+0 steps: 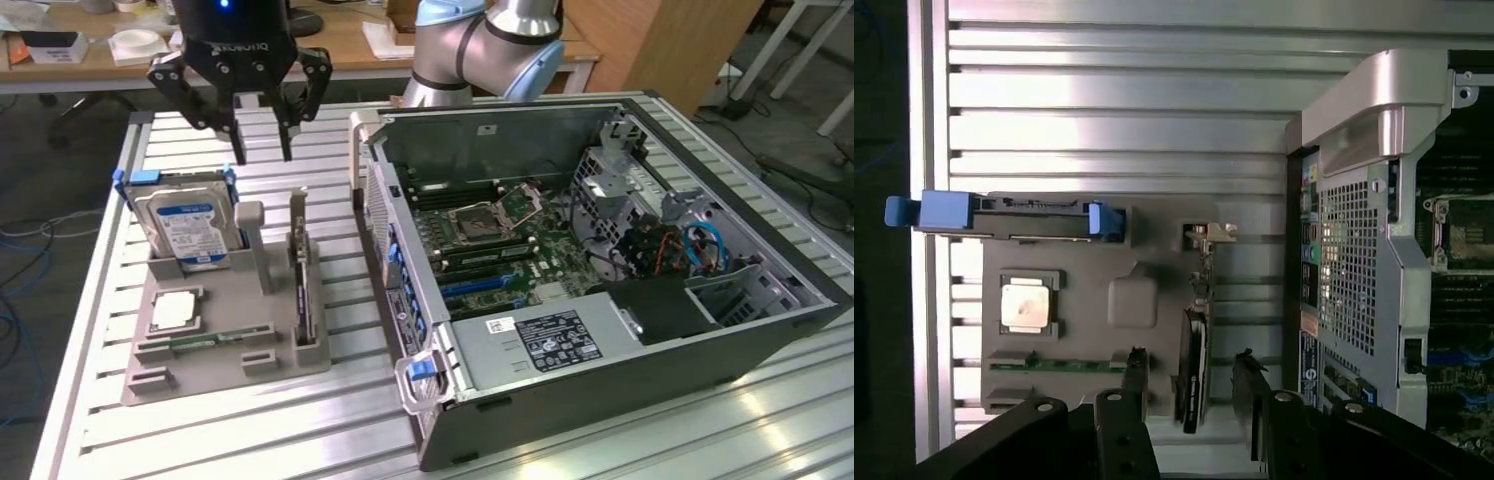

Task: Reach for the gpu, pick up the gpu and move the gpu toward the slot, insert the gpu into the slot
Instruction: 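Pick up the gpu and move the gpu toward the slot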

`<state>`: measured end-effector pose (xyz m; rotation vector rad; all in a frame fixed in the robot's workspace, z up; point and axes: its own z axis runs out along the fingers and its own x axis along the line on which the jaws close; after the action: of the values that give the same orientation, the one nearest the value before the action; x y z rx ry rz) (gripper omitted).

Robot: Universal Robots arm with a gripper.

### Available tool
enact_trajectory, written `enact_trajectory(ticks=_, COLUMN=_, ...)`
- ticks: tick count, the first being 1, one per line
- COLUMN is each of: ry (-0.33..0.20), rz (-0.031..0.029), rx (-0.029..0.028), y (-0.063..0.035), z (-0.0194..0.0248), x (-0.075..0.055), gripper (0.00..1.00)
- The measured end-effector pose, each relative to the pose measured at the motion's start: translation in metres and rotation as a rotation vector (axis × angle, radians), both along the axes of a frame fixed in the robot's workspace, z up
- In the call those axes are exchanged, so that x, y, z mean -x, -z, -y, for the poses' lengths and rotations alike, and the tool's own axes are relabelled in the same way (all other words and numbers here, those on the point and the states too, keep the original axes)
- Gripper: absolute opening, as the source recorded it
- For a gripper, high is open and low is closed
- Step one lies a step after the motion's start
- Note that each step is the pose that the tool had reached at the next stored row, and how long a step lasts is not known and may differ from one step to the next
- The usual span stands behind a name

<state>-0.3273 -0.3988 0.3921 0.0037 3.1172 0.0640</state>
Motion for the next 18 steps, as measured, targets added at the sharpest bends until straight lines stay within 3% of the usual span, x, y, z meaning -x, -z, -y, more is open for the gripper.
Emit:
enact_trajectory(ticks=5, ry=-0.047, rz=-0.0047, rx=0.0021, y=0.0024, z=0.0006, x=0.0, gripper=0.47)
enact_trajectory(ticks=18, ry=-0.07, rz=-0.0076, rx=0.0022, y=0.0254, z=0.022, x=0.0, gripper=0.47)
